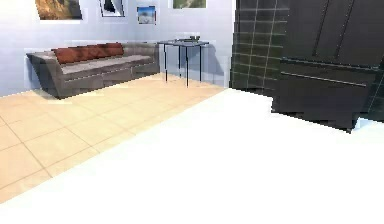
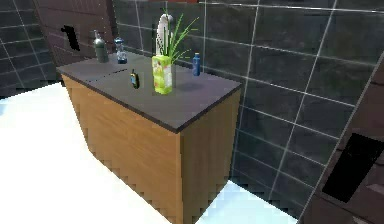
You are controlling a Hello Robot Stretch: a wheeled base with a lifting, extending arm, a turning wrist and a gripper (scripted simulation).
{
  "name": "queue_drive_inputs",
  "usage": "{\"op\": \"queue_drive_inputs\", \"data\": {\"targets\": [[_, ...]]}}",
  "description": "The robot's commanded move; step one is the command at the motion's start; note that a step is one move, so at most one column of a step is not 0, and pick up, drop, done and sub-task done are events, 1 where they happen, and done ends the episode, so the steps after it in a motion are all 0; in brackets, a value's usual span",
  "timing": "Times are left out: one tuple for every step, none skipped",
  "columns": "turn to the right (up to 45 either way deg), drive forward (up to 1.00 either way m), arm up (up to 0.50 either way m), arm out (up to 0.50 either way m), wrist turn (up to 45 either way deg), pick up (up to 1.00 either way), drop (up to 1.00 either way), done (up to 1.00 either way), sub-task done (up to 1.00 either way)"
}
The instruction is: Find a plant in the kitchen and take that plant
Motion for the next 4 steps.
{"op": "queue_drive_inputs", "data": {"targets": [[-3.0,0.0,0.0,0.0,0.0,0.0,0.0,0.0,0.0],[45.0,0.0,0.0,0.0,0.0,0.0,0.0,0.0,0.0],[21.0,0.0,0.0,0.0,0.0,0.0,0.0,0.0,0.0],[0.0,0.65,0.0,0.0,0.0,0.0,0.0,0.0,0.0]]}}
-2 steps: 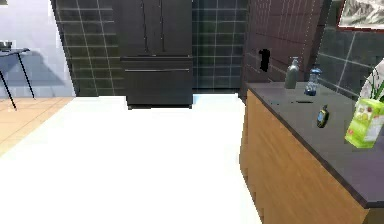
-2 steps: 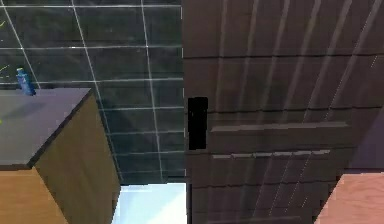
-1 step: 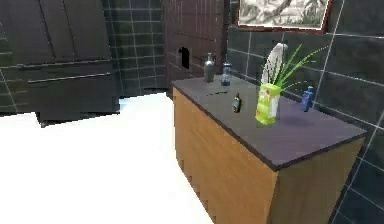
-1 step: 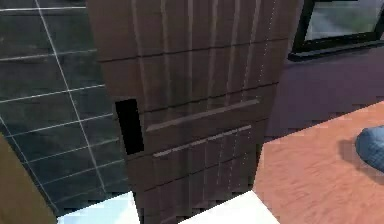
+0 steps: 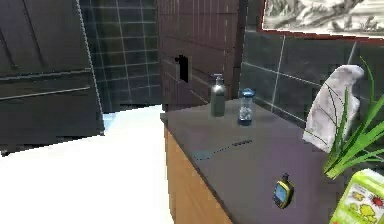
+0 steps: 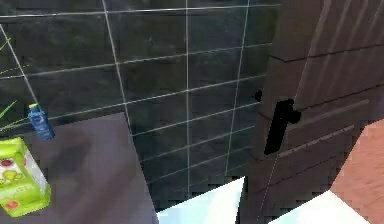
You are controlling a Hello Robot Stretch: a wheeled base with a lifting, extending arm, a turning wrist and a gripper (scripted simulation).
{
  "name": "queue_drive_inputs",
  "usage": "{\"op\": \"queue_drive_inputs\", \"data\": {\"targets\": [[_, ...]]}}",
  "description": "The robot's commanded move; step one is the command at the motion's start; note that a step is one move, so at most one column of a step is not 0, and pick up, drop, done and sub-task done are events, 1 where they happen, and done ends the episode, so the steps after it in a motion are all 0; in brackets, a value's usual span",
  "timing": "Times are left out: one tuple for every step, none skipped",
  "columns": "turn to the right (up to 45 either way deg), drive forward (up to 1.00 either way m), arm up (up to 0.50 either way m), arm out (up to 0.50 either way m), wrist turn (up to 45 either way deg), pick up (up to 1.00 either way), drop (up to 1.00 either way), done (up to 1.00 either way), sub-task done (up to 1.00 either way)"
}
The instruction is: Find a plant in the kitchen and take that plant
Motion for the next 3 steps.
{"op": "queue_drive_inputs", "data": {"targets": [[-45.0,0.0,0.0,0.0,0.0,0.0,0.0,0.0,0.0],[-6.0,0.0,0.0,0.0,0.0,0.0,0.0,0.0,0.0],[24.0,0.0,0.0,0.0,0.0,0.0,0.0,0.0,0.0]]}}
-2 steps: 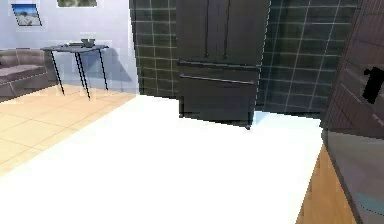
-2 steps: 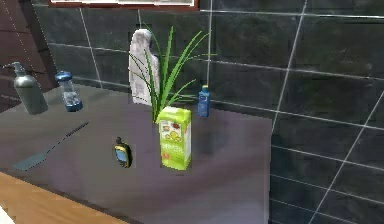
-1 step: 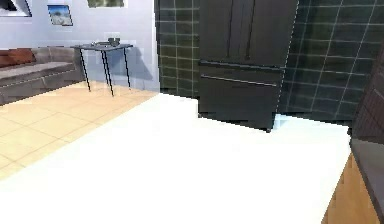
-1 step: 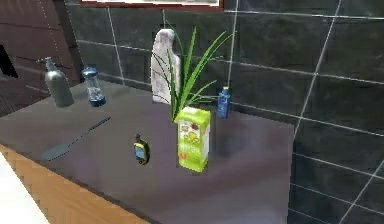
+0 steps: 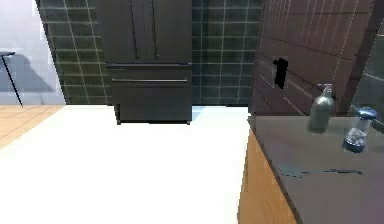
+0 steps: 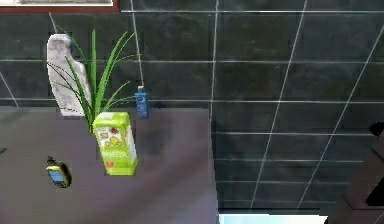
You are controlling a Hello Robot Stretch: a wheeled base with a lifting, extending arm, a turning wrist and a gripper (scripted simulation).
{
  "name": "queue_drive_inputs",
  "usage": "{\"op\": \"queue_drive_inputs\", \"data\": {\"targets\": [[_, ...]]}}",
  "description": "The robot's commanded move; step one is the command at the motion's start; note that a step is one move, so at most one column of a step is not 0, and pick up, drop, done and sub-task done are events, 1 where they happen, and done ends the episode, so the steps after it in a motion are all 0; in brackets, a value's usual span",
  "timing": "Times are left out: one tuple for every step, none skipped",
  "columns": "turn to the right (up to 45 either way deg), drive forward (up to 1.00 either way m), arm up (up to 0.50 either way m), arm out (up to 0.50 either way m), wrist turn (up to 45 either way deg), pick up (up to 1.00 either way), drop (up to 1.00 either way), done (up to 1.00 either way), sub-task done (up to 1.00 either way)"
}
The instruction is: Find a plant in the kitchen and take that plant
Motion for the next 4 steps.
{"op": "queue_drive_inputs", "data": {"targets": [[0.0,0.35,0.0,0.0,0.0,0.0,0.0,0.0,0.0],[0.0,0.0,0.5,0.0,0.0,0.0,0.0,0.0,0.0],[0.0,0.0,0.38,0.0,0.0,0.0,0.0,0.0,0.0],[0.0,0.0,0.0,0.24,0.0,0.0,0.0,0.0,0.0]]}}
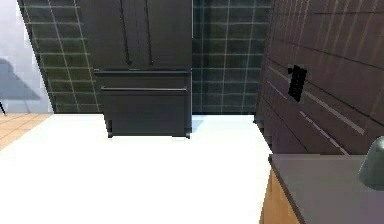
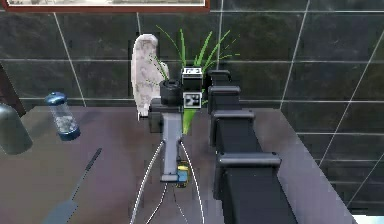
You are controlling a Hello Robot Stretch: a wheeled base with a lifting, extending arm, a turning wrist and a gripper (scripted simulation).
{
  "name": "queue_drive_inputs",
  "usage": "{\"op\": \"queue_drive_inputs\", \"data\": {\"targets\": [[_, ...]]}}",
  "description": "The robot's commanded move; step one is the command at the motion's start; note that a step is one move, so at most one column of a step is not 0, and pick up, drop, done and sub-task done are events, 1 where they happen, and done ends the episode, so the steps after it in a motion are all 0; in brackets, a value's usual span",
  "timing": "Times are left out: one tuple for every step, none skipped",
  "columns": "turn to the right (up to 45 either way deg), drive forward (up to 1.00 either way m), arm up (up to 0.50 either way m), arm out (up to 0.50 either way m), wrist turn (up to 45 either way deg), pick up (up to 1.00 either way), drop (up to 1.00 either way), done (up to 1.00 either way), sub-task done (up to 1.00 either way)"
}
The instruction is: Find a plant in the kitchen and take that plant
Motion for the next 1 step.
{"op": "queue_drive_inputs", "data": {"targets": [[0.0,0.0,0.0,0.0,45.0,0.0,0.0,0.0,0.0]]}}
